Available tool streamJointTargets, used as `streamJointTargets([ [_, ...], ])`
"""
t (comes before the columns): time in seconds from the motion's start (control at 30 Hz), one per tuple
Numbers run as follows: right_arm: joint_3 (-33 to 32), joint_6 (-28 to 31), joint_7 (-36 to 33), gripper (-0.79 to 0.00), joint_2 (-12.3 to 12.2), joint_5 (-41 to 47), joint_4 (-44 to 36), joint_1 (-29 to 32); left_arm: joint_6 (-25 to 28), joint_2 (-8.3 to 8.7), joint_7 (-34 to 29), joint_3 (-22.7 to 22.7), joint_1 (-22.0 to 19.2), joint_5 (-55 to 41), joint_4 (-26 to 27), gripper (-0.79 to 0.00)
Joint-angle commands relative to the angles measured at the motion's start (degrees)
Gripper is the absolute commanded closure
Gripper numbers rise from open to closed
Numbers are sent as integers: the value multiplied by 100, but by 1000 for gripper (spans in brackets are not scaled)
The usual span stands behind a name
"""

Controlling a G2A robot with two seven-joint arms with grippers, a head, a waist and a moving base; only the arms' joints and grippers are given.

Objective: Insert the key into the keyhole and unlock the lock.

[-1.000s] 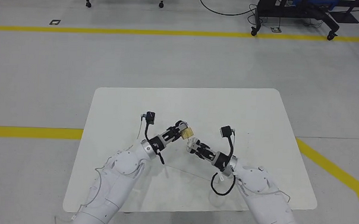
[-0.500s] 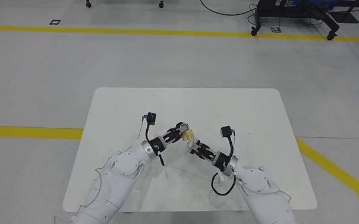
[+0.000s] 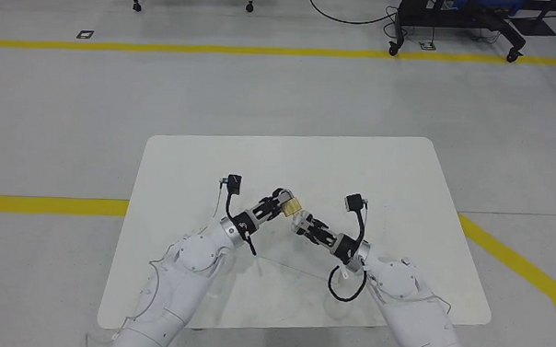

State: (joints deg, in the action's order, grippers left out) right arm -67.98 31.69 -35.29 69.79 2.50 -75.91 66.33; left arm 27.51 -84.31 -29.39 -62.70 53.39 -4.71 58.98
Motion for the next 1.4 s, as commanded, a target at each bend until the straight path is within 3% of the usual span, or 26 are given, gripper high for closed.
streamJointTargets([
  [0.0, -7, 1, -11, -256, -4, 11, -4, 3, -1, 0, 5, 2, -4, -4, -6, 0],
  [0.07, -8, -1, -18, -222, -7, 13, -9, 5, 3, 1, 24, 0, -7, -6, -11, 0],
  [0.23, -7, -5, -44, 0, -14, 34, -34, 19, 23, 6, 67, -18, -20, -13, -20, 0],
  [1.0, 97, -21, -22, 0, -7, 102, 62, -60, -54, -10, 232, 50, -23, -23, -54, 0],
  [1.03, 95, -10, -41, -225, -9, 122, 72, -65, -49, -10, 257, 40, -27, -29, -61, 0],
  [1.1, 91, 9, -64, -785, -12, 126, 74, -68, -25, -8, 344, 0, -34, -63, -59, 0],
  [1.37, 88, 18, -83, -785, -15, 119, 68, -67, 31, -10, 525, -53, -30, -100, -49, 0],
])
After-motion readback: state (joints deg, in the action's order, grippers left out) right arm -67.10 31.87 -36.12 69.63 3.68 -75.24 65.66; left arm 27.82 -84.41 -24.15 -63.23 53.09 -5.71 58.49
